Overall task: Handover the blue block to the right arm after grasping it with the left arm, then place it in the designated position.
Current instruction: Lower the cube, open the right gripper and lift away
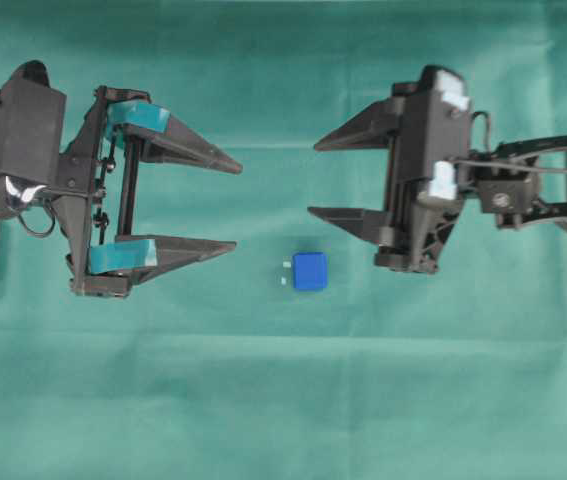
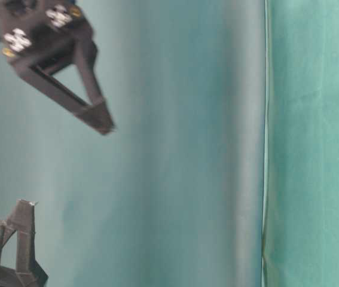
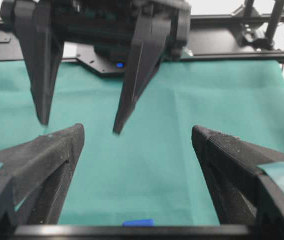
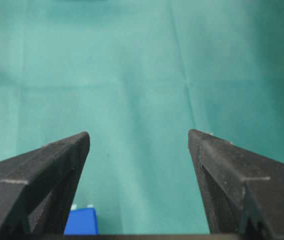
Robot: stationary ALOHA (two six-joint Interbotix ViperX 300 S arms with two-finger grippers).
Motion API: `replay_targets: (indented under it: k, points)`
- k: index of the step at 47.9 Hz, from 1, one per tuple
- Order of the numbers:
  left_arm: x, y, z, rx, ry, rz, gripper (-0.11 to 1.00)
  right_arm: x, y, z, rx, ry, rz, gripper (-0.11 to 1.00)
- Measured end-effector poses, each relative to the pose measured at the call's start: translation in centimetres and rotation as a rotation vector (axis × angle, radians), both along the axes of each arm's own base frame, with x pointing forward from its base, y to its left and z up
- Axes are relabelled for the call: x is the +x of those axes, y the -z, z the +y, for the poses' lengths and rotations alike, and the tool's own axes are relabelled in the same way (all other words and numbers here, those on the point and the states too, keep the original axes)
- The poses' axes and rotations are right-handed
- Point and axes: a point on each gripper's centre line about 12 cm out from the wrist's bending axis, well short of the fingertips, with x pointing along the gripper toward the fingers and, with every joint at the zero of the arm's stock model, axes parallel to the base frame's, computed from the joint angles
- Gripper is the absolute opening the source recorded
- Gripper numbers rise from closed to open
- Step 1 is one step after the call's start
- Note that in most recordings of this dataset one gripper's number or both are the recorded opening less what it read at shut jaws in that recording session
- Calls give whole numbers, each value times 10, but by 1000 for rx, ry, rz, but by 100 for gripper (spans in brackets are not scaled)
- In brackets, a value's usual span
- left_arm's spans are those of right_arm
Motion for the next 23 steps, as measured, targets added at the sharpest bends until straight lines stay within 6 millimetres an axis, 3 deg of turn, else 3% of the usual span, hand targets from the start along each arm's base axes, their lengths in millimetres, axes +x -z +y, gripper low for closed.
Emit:
replay_targets:
  k: [10,23]
  points:
    - [0,0,0,2,0,0,99,-14,-17,3,-3,-10,-48,80]
    - [0,-1,0,0,0,-2,99,-23,-22,3,0,-12,-66,80]
